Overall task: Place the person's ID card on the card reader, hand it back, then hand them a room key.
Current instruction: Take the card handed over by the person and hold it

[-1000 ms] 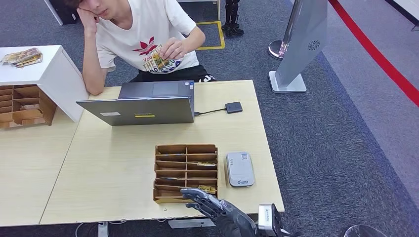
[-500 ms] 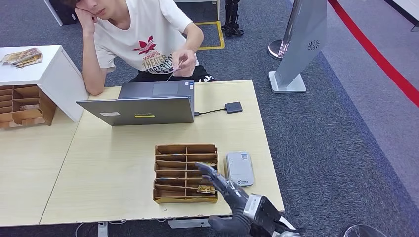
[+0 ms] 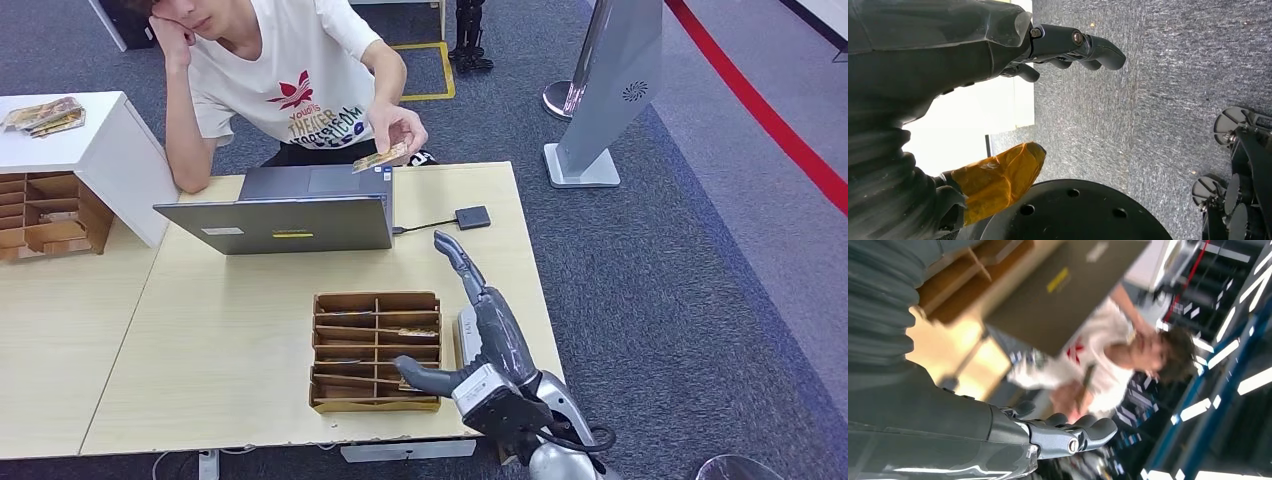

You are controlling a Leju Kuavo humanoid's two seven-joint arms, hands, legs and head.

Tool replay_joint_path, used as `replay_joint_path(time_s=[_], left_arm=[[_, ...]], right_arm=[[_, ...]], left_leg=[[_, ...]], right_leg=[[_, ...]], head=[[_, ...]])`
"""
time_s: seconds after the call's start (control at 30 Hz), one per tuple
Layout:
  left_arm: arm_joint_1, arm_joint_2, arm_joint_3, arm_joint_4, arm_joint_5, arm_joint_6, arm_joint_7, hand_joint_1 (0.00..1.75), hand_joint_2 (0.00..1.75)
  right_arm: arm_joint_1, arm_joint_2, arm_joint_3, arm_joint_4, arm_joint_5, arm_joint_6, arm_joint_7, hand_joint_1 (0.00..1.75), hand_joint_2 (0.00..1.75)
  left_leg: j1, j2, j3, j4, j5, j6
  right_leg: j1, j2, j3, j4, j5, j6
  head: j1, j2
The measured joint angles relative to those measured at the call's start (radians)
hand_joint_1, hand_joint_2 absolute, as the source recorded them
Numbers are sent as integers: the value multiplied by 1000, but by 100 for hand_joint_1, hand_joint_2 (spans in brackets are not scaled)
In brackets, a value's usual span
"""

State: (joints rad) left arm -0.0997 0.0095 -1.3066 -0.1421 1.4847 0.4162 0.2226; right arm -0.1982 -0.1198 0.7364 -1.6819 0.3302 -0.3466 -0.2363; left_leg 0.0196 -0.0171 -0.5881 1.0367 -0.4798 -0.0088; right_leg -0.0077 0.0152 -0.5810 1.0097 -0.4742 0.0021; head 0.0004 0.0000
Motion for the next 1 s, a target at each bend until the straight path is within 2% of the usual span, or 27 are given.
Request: replay_joint_path(time_s=[0.07,0.2,0.47,0.77,1.0], left_arm=[[-2,0,-5,0,-2,-3,2,0,175],[-8,0,-28,0,-18,-17,9,0,175],[-11,0,-54,0,-38,-33,22,0,175],[-12,1,-71,0,-41,-39,25,0,175],[-14,1,-90,0,-62,-48,33,0,175]], right_arm=[[-15,9,7,3,62,-38,10,0,175],[-75,49,24,40,315,-162,63,0,175],[-127,88,30,143,603,-235,128,0,175],[-163,115,32,216,669,-251,149,0,175],[-225,133,31,285,880,-306,209,0,175]], left_leg=[[0,0,0,0,0,0],[0,0,0,0,0,0],[0,0,0,0,0,0],[0,0,0,0,0,0],[0,0,0,0,0,0]], right_leg=[[0,0,0,0,0,0],[0,0,0,0,0,0],[0,0,0,0,0,0],[0,0,0,0,0,0],[0,0,0,0,0,0]], head=[[0,0],[0,0],[0,0],[0,0],[0,0]])
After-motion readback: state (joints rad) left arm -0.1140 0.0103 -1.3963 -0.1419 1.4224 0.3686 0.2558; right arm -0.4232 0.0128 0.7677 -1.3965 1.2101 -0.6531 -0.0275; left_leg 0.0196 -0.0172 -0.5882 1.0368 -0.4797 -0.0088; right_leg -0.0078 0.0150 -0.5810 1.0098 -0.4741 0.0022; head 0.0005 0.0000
